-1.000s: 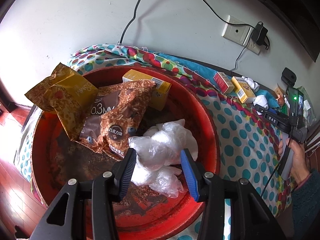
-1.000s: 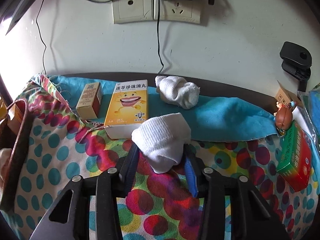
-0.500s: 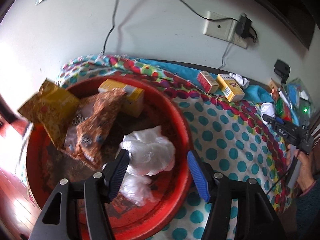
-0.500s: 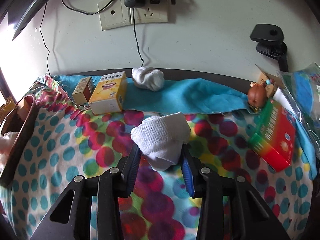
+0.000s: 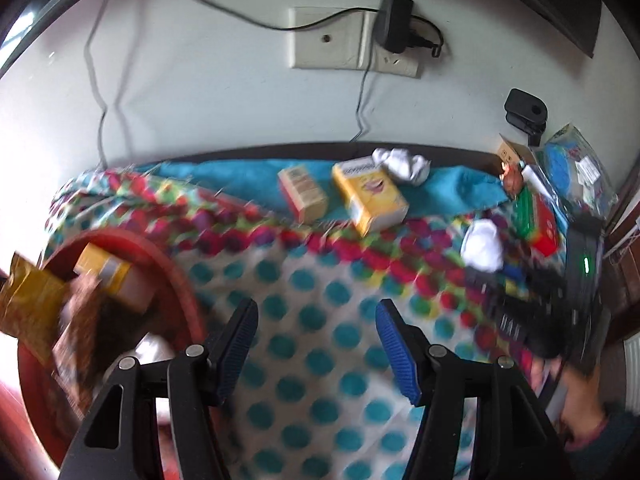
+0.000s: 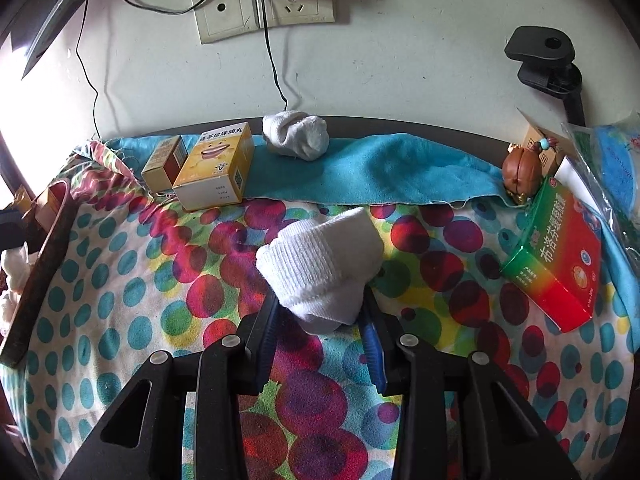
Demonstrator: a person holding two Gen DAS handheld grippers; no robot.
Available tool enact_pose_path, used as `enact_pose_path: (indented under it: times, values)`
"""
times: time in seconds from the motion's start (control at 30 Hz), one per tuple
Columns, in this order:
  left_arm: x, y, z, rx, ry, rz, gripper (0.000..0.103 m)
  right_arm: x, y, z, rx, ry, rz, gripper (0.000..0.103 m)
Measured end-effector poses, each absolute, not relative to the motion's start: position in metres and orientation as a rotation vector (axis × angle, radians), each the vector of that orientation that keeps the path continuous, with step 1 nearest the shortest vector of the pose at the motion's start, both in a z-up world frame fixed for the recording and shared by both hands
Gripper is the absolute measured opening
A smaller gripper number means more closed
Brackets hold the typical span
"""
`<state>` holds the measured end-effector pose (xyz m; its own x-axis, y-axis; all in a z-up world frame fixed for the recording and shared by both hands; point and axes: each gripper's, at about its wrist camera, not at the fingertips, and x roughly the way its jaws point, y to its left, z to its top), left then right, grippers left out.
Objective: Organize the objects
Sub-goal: 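Grasp the white sock with the right gripper while the left withdraws from the basin, then grasp the yellow medicine box with the left gripper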
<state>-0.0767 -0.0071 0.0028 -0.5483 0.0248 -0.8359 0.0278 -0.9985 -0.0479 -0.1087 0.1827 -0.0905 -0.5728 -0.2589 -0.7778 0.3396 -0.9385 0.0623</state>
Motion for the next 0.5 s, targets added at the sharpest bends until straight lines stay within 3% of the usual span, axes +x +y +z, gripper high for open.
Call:
enact_pose_path:
  times: [0.23, 0.5]
  values:
    - [-0.143, 0.034, -0.019, 1.501, 0.022, -2.676, 0.063, -0.109, 0.182, -0.090, 1.225, 0.145, -2.520, 0.035]
    - [-0.194, 0.046, -0.044, 1.570, 0.210, -2.541, 0.063, -0.109, 0.189, -0.090, 1.220, 0.073, -2.499, 0.036]
